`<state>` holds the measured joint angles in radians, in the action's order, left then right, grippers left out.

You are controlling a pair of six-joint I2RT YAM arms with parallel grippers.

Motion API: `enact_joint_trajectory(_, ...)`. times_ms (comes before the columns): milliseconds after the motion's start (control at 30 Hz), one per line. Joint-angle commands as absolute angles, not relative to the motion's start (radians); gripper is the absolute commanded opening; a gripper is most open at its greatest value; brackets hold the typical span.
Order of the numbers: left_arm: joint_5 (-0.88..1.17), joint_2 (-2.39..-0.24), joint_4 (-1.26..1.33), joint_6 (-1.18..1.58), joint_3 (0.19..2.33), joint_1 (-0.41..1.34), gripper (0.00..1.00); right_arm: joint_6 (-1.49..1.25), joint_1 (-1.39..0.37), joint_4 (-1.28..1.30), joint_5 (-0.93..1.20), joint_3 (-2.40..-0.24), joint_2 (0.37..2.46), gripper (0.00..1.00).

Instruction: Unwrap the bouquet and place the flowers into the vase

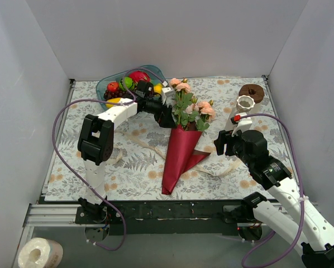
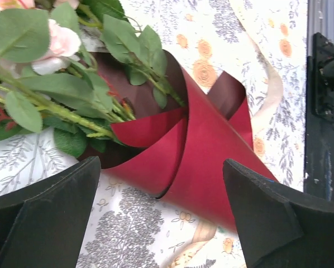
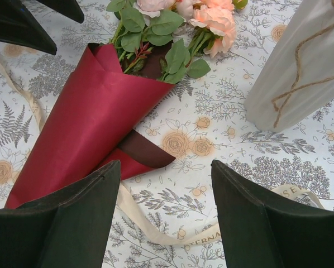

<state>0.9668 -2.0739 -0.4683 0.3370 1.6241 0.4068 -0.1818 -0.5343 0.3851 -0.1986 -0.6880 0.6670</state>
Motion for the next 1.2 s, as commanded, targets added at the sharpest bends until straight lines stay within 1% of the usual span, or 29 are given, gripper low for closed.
enact_joint_trajectory(0,1.087,-2.051,-0.556,0.284,1.624,0.420,0.91,-0.170,-0.534,0.339,-0.199,-0.690,0.655,0.73)
enact_joint_trajectory(167,1.117,-2.134,-0.728,0.166,1.719,0.431,0.91,-0.178,-0.534,0.337,-0.210,-0.690,0.658,0.73)
enact_joint_trajectory(367,1.083,-2.180,-0.684,0.170,1.741,0.433,0.91,-0.172,-0.534,0.334,-0.190,-0.689,0.646,0.73)
enact_joint_trajectory(600,1.086,-2.218,-0.739,0.129,1.778,0.445,0.91,-0.173,-0.534,0.342,-0.199,-0.692,0.644,0.72)
enact_joint_trajectory(767,1.086,-2.229,-0.802,0.075,1.784,0.445,0.87,-0.176,-0.532,0.337,-0.199,-0.698,0.652,0.72)
enact_joint_trajectory(833,1.095,-2.246,-0.854,0.034,1.813,0.446,0.86,-0.178,-0.534,0.336,-0.201,-0.699,0.655,0.72)
enact_joint_trajectory(867,1.100,-2.258,-0.894,-0.025,1.836,0.449,0.84,-0.181,-0.532,0.336,-0.201,-0.703,0.658,0.72)
enact_joint_trajectory(900,1.104,-2.288,-0.961,-0.044,1.877,0.448,0.84,-0.181,-0.534,0.334,-0.201,-0.704,0.658,0.71)
enact_joint_trajectory(1000,1.109,-2.318,-1.026,-0.083,1.919,0.449,0.82,-0.184,-0.534,0.334,-0.186,-0.704,0.664,0.71)
enact_joint_trajectory(1067,1.106,-2.313,-0.999,-0.081,1.914,0.449,0.80,-0.189,-0.532,0.341,-0.187,-0.703,0.669,0.70)
enact_joint_trajectory(1167,1.108,-2.304,-0.967,-0.061,1.910,0.449,0.74,-0.195,-0.534,0.337,-0.181,-0.696,0.664,0.70)
